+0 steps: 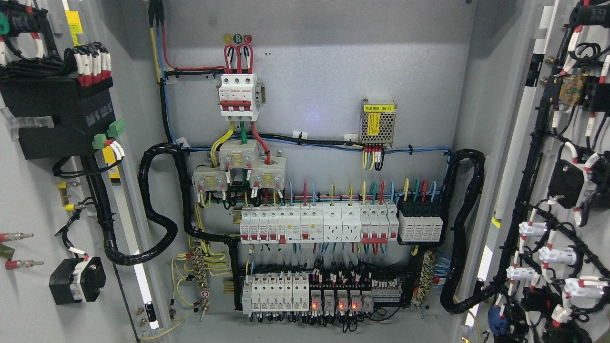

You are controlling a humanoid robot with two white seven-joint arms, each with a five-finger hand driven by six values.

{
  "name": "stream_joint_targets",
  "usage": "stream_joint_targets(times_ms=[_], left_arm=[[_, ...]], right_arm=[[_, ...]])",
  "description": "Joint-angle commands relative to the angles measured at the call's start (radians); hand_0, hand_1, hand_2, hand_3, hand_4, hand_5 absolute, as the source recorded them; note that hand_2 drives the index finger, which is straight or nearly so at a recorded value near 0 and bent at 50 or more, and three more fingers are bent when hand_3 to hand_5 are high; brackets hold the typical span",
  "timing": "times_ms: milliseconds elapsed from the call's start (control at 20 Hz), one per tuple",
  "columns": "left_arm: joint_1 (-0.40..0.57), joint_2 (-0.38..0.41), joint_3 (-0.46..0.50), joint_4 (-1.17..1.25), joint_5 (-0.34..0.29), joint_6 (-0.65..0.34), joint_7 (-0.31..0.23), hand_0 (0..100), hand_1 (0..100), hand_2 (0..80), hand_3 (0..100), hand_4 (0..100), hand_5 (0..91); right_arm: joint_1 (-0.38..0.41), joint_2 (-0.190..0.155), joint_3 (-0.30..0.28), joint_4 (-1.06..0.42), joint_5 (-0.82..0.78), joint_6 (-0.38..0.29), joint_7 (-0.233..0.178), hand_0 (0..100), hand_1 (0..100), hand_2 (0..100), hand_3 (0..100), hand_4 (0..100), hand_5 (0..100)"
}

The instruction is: Open door with both hands

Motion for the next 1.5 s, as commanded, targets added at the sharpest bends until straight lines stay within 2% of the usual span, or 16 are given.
stream_joint_targets(times_ms=[0, 150, 250, 350, 601, 801, 951, 1101, 1452], left_arm=[[0.07, 0.003, 0.104, -0.064, 0.026, -0.037, 0.0, 12, 56, 0.0, 0, 0, 0.0], [0.082, -0.017, 0.165, -0.064, 0.041, -0.038, 0.0, 12, 56, 0.0, 0, 0, 0.0], [0.084, -0.019, 0.205, -0.061, 0.086, -0.033, 0.0, 12, 56, 0.0, 0, 0, 0.0], [0.084, -0.017, 0.233, -0.058, 0.122, -0.021, 0.0, 12, 56, 0.0, 0, 0, 0.0], [0.087, -0.019, 0.276, -0.058, 0.149, -0.014, -0.003, 12, 56, 0.0, 0, 0, 0.0], [0.085, -0.02, 0.345, -0.055, 0.219, 0.007, -0.003, 12, 56, 0.0, 0, 0, 0.0], [0.084, -0.013, 0.389, -0.032, 0.296, 0.042, -0.035, 12, 56, 0.0, 0, 0, 0.0], [0.075, -0.002, 0.42, 0.025, 0.31, 0.061, -0.083, 12, 56, 0.0, 0, 0, 0.0], [0.012, 0.114, 0.504, 0.235, 0.412, 0.094, -0.086, 12, 56, 0.0, 0, 0, 0.0]], right_arm=[[-0.022, 0.007, -0.057, -0.003, -0.039, 0.005, -0.001, 0, 50, 4, 0, 0, 0], [-0.022, 0.008, -0.08, -0.005, -0.04, 0.004, -0.001, 0, 50, 4, 0, 0, 0], [-0.021, 0.01, -0.108, -0.005, -0.04, 0.004, -0.001, 0, 50, 4, 0, 0, 0], [-0.019, 0.016, -0.113, -0.005, -0.042, 0.004, -0.001, 0, 50, 4, 0, 0, 0], [-0.01, 0.03, -0.12, -0.003, -0.043, 0.002, -0.001, 0, 50, 4, 0, 0, 0], [0.004, 0.039, -0.154, 0.0, -0.046, 0.001, -0.001, 0, 50, 4, 0, 0, 0], [0.012, 0.056, -0.174, 0.0, -0.089, 0.004, -0.001, 0, 50, 4, 0, 0, 0], [0.032, 0.054, -0.201, 0.004, -0.131, 0.005, -0.001, 0, 50, 4, 0, 0, 0], [0.03, 0.048, -0.24, 0.008, -0.134, 0.007, 0.001, 0, 50, 4, 0, 0, 0]])
